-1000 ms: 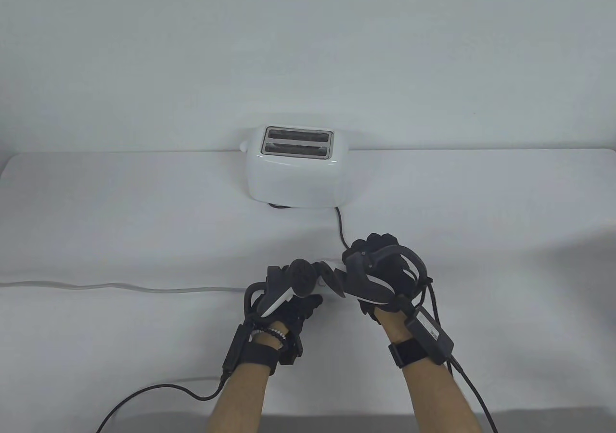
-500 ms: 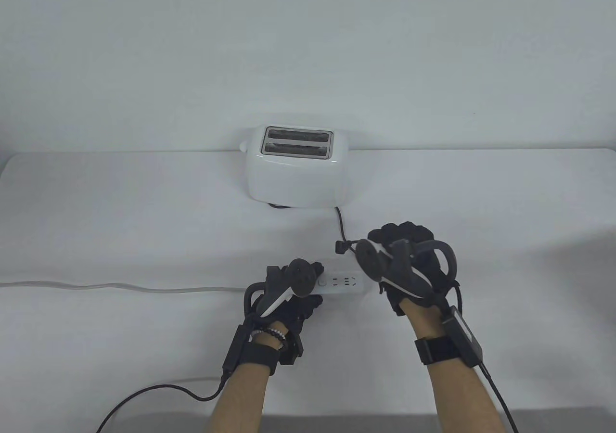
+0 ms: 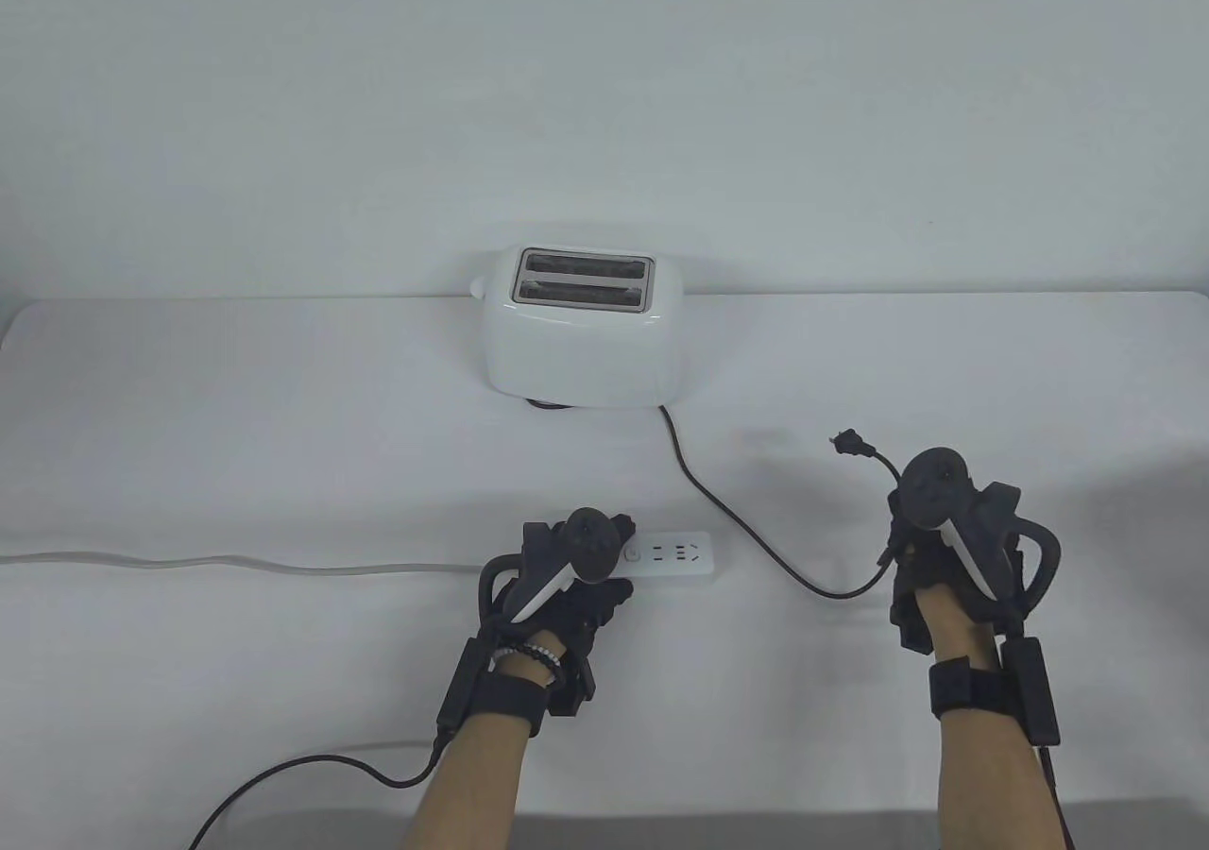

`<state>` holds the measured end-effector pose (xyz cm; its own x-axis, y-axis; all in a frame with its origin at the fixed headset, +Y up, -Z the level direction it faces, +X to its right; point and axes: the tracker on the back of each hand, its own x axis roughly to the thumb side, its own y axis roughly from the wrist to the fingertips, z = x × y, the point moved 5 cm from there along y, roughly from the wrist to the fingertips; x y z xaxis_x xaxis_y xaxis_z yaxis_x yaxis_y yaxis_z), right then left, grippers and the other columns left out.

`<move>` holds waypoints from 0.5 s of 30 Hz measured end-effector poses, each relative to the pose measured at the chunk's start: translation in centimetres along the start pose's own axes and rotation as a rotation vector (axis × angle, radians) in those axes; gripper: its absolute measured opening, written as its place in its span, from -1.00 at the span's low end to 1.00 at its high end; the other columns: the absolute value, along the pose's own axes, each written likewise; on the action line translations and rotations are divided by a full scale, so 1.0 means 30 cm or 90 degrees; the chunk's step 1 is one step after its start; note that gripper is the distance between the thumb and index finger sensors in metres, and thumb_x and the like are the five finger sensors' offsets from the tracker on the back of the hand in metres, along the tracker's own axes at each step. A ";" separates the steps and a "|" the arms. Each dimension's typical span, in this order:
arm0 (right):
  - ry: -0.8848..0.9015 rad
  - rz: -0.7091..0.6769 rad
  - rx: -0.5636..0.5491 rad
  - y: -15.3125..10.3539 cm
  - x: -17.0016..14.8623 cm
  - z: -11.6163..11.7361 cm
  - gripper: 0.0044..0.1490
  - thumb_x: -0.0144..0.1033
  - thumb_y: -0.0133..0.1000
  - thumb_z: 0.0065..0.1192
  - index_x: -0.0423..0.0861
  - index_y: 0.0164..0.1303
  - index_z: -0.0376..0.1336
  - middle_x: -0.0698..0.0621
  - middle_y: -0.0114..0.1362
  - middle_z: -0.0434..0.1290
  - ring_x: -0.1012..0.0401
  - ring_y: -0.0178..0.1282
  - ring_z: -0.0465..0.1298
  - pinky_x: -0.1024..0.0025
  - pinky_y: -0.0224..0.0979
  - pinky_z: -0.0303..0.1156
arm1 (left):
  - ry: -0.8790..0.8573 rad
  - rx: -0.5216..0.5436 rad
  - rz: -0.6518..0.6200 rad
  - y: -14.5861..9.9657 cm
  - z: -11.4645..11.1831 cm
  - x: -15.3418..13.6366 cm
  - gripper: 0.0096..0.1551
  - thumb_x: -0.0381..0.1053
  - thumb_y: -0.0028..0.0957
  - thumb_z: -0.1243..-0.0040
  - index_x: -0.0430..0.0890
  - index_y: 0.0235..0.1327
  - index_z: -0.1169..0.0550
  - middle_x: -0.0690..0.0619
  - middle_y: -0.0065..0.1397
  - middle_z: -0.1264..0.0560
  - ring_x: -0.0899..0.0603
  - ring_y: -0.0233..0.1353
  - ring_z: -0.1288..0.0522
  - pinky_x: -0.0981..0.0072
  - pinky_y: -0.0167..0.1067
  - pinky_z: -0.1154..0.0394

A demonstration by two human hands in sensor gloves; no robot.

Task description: Unplug the toaster

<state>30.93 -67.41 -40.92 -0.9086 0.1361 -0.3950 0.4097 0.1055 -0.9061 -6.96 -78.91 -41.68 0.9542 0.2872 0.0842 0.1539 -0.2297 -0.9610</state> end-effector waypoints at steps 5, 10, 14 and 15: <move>-0.020 0.055 0.043 0.039 -0.061 0.081 -0.49 -0.14 -0.14 0.32 -0.06 -0.03 0.49 0.00 -0.05 0.69 0.19 -0.12 0.65 0.04 0.10 0.50 | -0.003 -0.001 0.000 0.000 -0.001 -0.001 -0.06 0.18 -0.03 -0.33 0.42 0.63 -0.17 0.26 0.77 -0.26 -0.09 0.76 -0.24 -0.22 0.74 0.02; -0.058 0.095 0.078 0.057 -0.095 0.164 -0.49 -0.14 -0.14 0.33 -0.08 -0.05 0.50 -0.01 -0.08 0.70 0.19 -0.15 0.65 0.05 0.09 0.51 | -0.008 -0.002 0.000 0.000 -0.002 -0.002 -0.07 0.18 -0.03 -0.33 0.42 0.62 -0.17 0.26 0.78 -0.25 -0.08 0.77 -0.23 -0.22 0.74 0.02; -0.093 0.110 0.089 0.063 -0.114 0.211 -0.48 -0.13 -0.14 0.33 -0.09 -0.05 0.50 -0.01 -0.10 0.70 0.19 -0.15 0.64 0.04 0.10 0.49 | -0.018 -0.005 0.000 0.001 -0.004 -0.005 -0.06 0.18 -0.03 -0.34 0.42 0.62 -0.17 0.26 0.78 -0.25 -0.08 0.77 -0.22 -0.22 0.74 0.03; -0.109 0.112 0.092 0.062 -0.119 0.223 -0.48 -0.12 -0.14 0.33 -0.09 -0.05 0.49 -0.01 -0.10 0.69 0.19 -0.15 0.63 0.03 0.10 0.49 | -0.019 -0.006 0.000 0.001 -0.004 -0.006 -0.07 0.18 -0.03 -0.34 0.42 0.62 -0.17 0.26 0.77 -0.25 -0.08 0.77 -0.22 -0.22 0.74 0.03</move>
<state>34.38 -74.30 -42.21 -0.8299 -0.0300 -0.5571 0.5579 -0.0487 -0.8285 -7.09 -79.08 -41.68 0.9461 0.3147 0.0769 0.1570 -0.2379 -0.9585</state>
